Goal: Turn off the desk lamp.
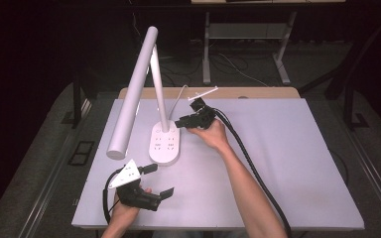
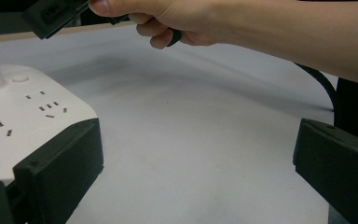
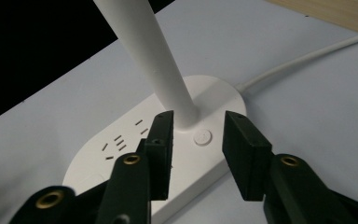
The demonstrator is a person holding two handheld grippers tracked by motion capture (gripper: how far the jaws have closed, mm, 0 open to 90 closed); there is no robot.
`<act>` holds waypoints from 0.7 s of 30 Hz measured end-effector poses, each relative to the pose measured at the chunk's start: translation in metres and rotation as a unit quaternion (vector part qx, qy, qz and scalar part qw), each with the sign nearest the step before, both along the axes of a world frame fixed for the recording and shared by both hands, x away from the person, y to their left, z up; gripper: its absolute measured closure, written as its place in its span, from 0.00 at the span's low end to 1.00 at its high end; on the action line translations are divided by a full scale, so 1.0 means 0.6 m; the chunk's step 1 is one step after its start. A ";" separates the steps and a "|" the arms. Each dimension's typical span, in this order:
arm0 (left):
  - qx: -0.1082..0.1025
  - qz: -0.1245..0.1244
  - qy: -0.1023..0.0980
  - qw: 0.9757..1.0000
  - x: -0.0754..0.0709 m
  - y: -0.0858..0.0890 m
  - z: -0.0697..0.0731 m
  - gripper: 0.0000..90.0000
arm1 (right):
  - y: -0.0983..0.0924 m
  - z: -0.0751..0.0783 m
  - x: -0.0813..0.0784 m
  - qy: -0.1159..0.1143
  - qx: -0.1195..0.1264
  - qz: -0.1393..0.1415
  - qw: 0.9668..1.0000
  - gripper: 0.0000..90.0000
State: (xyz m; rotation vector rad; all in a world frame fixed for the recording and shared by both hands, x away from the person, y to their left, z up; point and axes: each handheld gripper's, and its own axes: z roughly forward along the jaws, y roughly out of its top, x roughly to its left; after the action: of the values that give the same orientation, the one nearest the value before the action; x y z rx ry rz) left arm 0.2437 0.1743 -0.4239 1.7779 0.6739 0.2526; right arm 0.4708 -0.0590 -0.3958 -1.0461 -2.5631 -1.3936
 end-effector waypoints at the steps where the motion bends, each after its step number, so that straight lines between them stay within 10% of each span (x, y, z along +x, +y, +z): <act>1: 0.000 0.000 0.000 1.000 0.000 0.000 0.000 0.00 | 0.004 -0.002 0.003 0.006 0.003 0.005 1.000 0.81; 9: 0.000 0.000 -0.003 1.000 0.001 0.005 0.001 0.00 | 0.026 -0.013 0.015 0.015 0.013 0.012 1.000 1.00; 21: 0.001 0.000 -0.004 1.000 0.001 0.007 0.002 0.00 | 0.058 -0.037 0.023 0.035 -0.021 0.003 0.999 1.00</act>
State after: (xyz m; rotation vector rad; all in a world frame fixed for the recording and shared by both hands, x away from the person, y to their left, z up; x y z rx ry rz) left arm 0.2441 0.1788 -0.4227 1.7767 0.6691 0.2605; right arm 0.4845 -0.0244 -0.4183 -1.0713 -2.5554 -1.2826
